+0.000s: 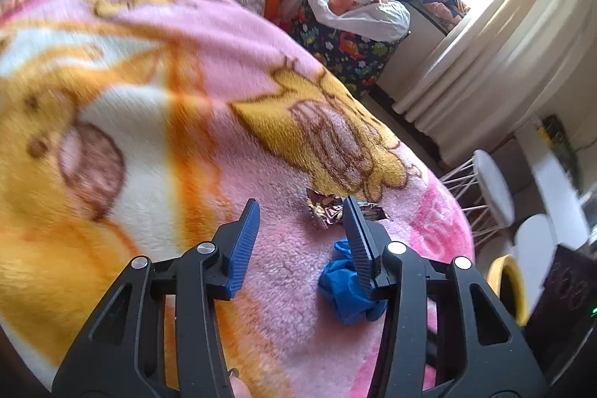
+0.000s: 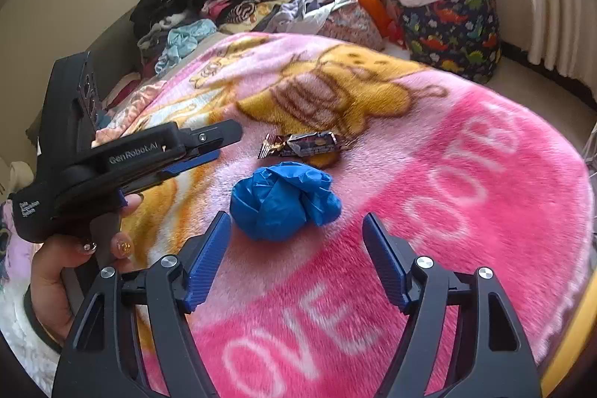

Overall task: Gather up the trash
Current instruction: 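Grasp the silver wrapper with the left tool while the right tool grasps the blue plastic bag, then carry the silver wrapper and blue bag over the yellow bin with both tools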

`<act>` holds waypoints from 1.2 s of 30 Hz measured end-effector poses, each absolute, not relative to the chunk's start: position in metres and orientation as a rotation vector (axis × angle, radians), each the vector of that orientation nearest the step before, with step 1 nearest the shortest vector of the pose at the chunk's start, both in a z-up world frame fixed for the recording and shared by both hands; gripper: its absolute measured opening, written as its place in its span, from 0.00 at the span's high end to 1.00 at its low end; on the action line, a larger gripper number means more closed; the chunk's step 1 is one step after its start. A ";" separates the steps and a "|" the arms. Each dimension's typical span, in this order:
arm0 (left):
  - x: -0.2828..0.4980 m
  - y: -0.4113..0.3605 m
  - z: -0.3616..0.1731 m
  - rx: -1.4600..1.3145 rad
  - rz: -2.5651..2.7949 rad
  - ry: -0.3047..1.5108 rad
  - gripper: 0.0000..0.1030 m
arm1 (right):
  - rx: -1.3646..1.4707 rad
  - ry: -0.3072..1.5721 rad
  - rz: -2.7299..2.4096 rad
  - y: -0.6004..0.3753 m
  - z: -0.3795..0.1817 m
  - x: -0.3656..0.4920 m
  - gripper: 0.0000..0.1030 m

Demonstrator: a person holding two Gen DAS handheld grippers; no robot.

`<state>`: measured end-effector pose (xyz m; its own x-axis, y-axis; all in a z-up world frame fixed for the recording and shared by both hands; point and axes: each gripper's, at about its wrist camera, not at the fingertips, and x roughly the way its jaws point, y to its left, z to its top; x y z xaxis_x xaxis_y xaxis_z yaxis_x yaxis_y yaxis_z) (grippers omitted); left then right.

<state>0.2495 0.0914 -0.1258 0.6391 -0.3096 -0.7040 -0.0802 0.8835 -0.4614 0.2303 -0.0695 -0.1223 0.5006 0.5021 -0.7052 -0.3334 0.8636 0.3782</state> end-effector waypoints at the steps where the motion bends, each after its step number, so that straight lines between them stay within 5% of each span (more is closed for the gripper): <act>1: 0.253 0.092 -0.130 -0.502 -0.140 0.889 0.65 | 0.209 0.929 0.518 -0.068 -0.126 0.233 0.37; 3: 0.258 0.091 -0.134 -0.512 -0.148 0.899 0.65 | 0.207 0.957 0.548 -0.064 -0.132 0.237 0.66; 6: 0.265 0.092 -0.143 -0.573 -0.168 0.918 0.69 | 0.183 0.964 0.575 -0.060 -0.132 0.233 0.91; 9: 0.269 0.090 -0.146 -0.599 -0.171 0.919 0.69 | 0.179 0.939 0.585 -0.065 -0.125 0.220 0.94; 15: 0.272 0.072 -0.147 -0.573 -0.166 0.935 0.97 | 0.208 0.885 0.545 -0.095 -0.109 0.194 0.94; 36: 0.222 -0.037 -0.082 -0.354 -0.365 0.815 0.99 | 0.298 0.720 0.318 -0.223 -0.065 0.134 0.94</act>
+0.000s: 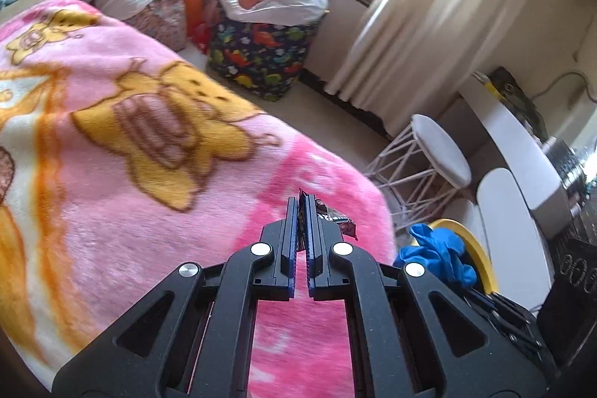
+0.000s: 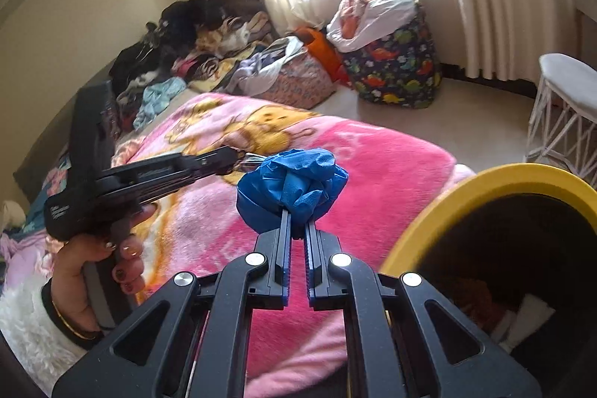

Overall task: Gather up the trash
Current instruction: 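Carry the silver wrapper and blue bag over the yellow bin with both tools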

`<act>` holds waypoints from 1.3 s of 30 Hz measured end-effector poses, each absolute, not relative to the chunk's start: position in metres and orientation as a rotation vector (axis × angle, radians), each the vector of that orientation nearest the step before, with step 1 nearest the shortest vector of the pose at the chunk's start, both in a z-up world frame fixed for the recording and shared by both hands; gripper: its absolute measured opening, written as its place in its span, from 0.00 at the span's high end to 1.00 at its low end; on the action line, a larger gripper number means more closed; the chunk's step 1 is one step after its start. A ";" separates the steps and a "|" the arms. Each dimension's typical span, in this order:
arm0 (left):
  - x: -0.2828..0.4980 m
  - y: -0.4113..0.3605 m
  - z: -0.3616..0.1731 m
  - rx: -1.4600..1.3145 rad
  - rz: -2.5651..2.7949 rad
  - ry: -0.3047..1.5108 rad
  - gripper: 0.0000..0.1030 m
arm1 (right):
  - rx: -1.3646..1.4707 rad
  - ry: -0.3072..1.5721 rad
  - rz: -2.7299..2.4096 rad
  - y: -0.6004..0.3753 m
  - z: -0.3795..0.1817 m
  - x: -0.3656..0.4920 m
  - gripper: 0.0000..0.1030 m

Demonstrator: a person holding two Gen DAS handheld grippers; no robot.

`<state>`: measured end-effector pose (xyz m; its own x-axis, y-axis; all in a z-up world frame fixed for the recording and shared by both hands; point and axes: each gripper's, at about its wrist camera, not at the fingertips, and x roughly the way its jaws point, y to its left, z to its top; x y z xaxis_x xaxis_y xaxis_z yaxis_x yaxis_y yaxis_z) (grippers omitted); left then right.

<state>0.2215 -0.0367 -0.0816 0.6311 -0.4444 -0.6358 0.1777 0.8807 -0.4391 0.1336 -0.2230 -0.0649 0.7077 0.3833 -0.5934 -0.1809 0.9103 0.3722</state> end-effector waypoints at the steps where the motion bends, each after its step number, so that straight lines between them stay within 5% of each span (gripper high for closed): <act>1: 0.221 -0.041 -0.080 -0.350 -0.372 0.814 0.99 | 0.304 0.718 0.306 -0.230 -0.065 0.131 0.94; 39: 0.147 -0.187 -0.064 -0.052 -0.626 0.797 0.99 | 0.455 0.731 0.002 -0.357 -0.076 0.063 0.89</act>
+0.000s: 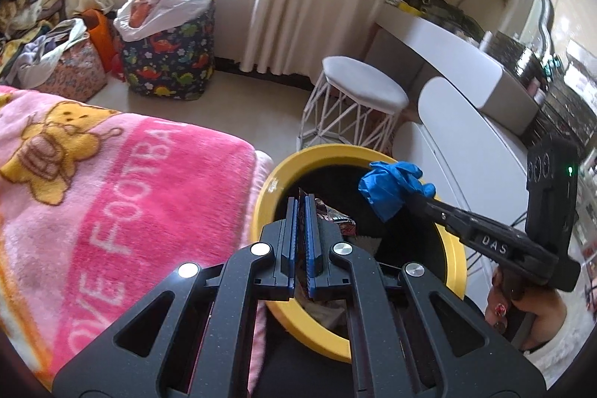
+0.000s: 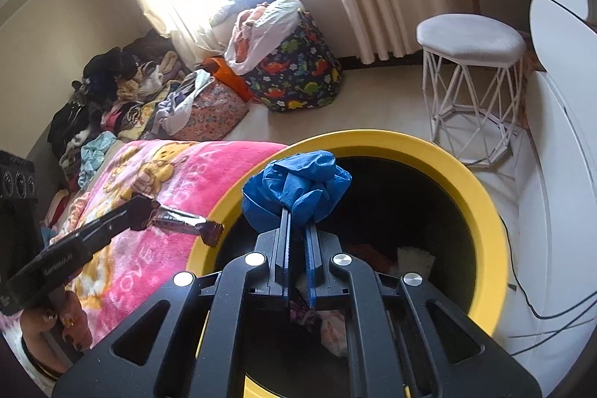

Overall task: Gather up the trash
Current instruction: 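Carry the silver wrapper and blue bag over the yellow bin with both tools, then open both tools to drop the silver wrapper and blue bag into the bin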

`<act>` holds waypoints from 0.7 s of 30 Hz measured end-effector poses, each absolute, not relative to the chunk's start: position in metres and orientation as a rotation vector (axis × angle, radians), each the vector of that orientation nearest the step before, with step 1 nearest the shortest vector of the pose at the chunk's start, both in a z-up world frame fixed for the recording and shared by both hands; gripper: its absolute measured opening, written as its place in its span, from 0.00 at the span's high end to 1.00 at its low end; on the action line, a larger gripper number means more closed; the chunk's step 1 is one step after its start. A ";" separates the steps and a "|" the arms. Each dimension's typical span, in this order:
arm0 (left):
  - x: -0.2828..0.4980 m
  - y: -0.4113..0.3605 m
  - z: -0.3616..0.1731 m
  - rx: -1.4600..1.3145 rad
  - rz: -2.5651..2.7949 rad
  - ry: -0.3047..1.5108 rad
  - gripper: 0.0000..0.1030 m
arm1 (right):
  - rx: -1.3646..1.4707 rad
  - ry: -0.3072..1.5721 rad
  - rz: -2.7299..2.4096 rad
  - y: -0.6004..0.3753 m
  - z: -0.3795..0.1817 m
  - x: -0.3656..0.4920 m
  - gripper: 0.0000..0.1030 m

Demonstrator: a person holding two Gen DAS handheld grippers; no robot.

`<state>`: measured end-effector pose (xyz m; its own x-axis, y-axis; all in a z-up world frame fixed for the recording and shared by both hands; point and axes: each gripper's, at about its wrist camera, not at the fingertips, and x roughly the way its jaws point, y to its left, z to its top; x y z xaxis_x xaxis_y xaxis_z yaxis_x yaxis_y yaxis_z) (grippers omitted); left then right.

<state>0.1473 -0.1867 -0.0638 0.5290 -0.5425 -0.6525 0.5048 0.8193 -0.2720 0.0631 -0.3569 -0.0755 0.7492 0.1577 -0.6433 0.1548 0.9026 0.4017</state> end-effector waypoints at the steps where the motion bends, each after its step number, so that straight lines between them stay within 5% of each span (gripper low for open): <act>1: 0.146 -0.190 -0.065 -0.048 -0.634 0.801 0.99 | 0.459 0.732 -0.007 -0.359 -0.076 0.061 0.86; 3: 0.142 -0.198 -0.067 -0.033 -0.656 0.805 0.99 | 0.478 0.729 -0.018 -0.364 -0.077 0.057 0.70; 9: 0.128 -0.219 -0.069 0.023 -0.706 0.805 0.98 | 0.499 0.713 -0.052 -0.375 -0.074 0.043 0.54; 21: 0.109 -0.223 -0.062 0.062 -0.683 0.760 0.33 | 0.467 0.667 -0.077 -0.376 -0.062 0.014 0.23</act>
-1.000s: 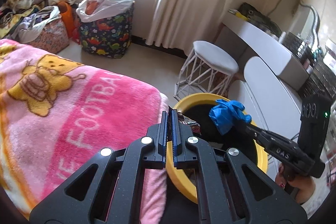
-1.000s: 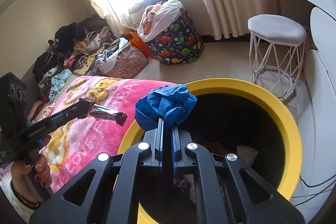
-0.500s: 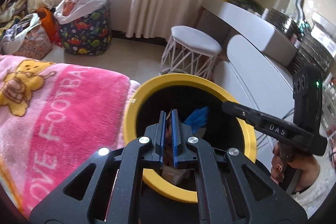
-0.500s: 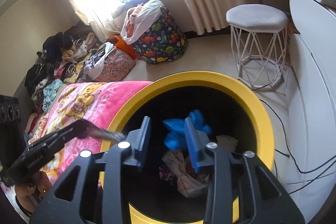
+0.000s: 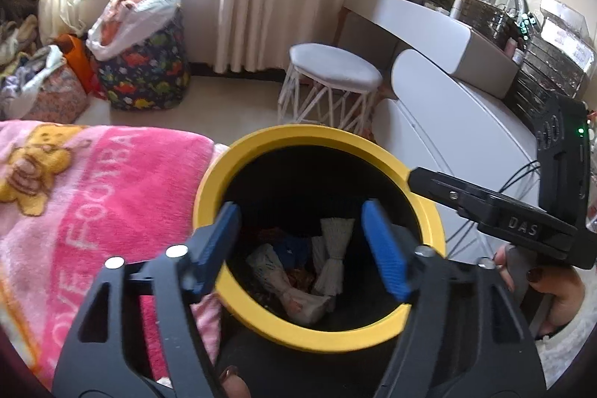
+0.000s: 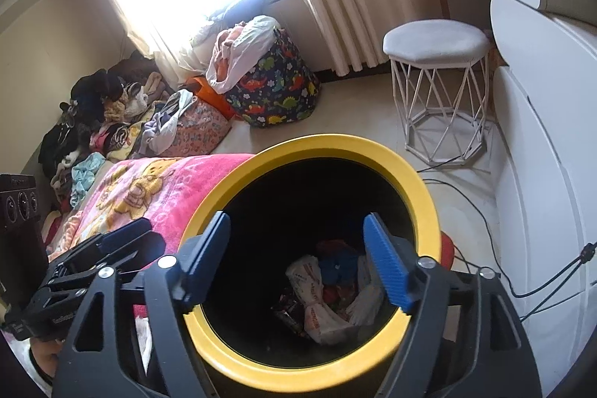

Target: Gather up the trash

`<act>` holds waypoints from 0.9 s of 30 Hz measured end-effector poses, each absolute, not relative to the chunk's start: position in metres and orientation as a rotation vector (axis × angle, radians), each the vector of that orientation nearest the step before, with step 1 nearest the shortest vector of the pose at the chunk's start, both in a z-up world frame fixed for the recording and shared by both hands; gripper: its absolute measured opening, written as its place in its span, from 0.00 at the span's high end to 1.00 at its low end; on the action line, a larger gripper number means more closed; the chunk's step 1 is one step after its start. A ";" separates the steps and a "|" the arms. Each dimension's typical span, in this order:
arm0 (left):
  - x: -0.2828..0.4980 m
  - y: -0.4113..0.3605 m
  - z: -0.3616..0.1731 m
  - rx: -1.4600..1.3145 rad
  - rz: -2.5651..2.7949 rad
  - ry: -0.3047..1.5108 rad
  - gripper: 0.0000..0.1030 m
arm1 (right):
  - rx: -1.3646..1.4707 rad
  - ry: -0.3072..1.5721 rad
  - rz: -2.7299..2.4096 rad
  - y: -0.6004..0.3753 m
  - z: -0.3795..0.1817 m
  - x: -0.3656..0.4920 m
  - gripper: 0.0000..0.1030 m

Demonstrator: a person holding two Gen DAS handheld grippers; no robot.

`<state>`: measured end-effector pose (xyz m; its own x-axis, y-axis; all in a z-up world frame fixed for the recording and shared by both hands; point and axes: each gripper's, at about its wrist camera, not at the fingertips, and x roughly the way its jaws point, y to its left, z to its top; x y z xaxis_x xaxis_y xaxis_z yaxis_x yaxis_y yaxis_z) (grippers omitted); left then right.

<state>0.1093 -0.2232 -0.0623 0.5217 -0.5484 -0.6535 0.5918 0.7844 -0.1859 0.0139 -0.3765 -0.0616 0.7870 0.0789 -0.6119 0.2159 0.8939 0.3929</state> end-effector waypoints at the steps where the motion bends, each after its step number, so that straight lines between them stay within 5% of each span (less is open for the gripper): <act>1: 0.107 -0.220 -0.060 0.055 -0.683 0.747 0.25 | 0.460 0.663 -0.071 -0.375 -0.060 0.013 0.22; 7: 0.094 -0.204 -0.046 0.063 -0.628 0.685 0.11 | 0.396 0.620 -0.077 -0.361 -0.051 0.006 0.12; 27: 0.039 -0.130 -0.024 0.011 -0.344 0.469 0.11 | 0.105 0.225 -0.153 -0.292 -0.017 -0.057 0.06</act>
<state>0.0388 -0.1301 -0.0238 0.8357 -0.3223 -0.4447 0.3273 0.9425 -0.0682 -0.0567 -0.2916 -0.0168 0.9634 -0.1387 -0.2295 0.1621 0.9830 0.0863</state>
